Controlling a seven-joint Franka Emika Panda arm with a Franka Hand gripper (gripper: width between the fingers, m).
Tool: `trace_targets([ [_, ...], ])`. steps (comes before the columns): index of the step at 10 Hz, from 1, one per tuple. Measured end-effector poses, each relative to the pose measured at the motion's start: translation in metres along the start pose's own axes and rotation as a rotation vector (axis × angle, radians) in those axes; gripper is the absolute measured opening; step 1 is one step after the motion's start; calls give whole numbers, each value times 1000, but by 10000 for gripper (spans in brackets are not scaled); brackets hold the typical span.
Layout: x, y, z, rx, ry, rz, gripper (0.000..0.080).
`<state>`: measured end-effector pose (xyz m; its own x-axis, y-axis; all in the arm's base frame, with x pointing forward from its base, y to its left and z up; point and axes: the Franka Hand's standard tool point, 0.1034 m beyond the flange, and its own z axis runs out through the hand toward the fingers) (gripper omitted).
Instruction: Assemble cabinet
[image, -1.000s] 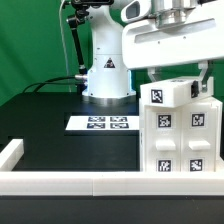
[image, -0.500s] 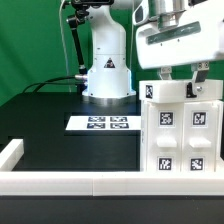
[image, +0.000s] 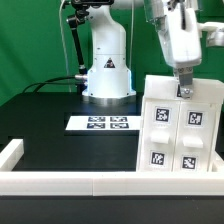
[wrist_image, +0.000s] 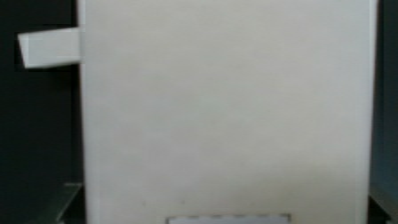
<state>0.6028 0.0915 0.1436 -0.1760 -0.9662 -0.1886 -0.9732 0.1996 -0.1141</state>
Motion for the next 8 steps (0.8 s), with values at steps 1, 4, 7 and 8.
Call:
trace_targets([
  [1, 2, 0, 0, 3, 1, 18, 548],
  [4, 1, 0, 1, 3, -6, 72, 558],
  [7, 0, 0, 1, 2, -6, 62, 786],
  [8, -1, 0, 1, 2, -6, 57, 796],
])
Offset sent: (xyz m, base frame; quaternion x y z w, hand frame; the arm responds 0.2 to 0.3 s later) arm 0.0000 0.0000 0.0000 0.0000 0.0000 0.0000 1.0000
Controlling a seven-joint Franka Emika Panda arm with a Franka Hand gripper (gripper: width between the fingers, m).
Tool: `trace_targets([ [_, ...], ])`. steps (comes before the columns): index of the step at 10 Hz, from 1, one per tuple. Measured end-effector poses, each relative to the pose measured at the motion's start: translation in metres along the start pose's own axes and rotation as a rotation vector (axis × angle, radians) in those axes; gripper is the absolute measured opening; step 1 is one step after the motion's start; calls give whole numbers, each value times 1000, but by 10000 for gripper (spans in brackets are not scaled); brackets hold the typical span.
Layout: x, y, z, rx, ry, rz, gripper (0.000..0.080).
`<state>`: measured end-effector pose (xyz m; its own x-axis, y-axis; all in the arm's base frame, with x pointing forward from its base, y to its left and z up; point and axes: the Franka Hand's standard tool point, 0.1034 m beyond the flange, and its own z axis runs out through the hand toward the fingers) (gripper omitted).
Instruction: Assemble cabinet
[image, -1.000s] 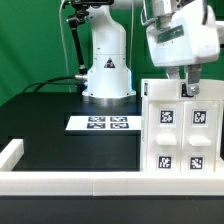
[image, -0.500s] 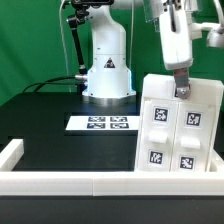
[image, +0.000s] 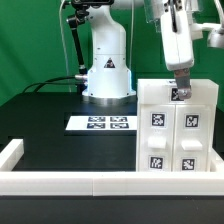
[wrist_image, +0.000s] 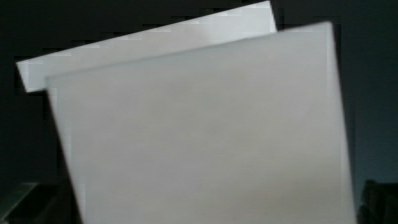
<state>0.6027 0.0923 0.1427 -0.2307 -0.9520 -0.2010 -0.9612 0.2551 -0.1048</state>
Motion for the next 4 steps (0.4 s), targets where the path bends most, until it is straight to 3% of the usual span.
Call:
trace_targets([
  [4, -1, 0, 0, 0, 0, -13, 797],
])
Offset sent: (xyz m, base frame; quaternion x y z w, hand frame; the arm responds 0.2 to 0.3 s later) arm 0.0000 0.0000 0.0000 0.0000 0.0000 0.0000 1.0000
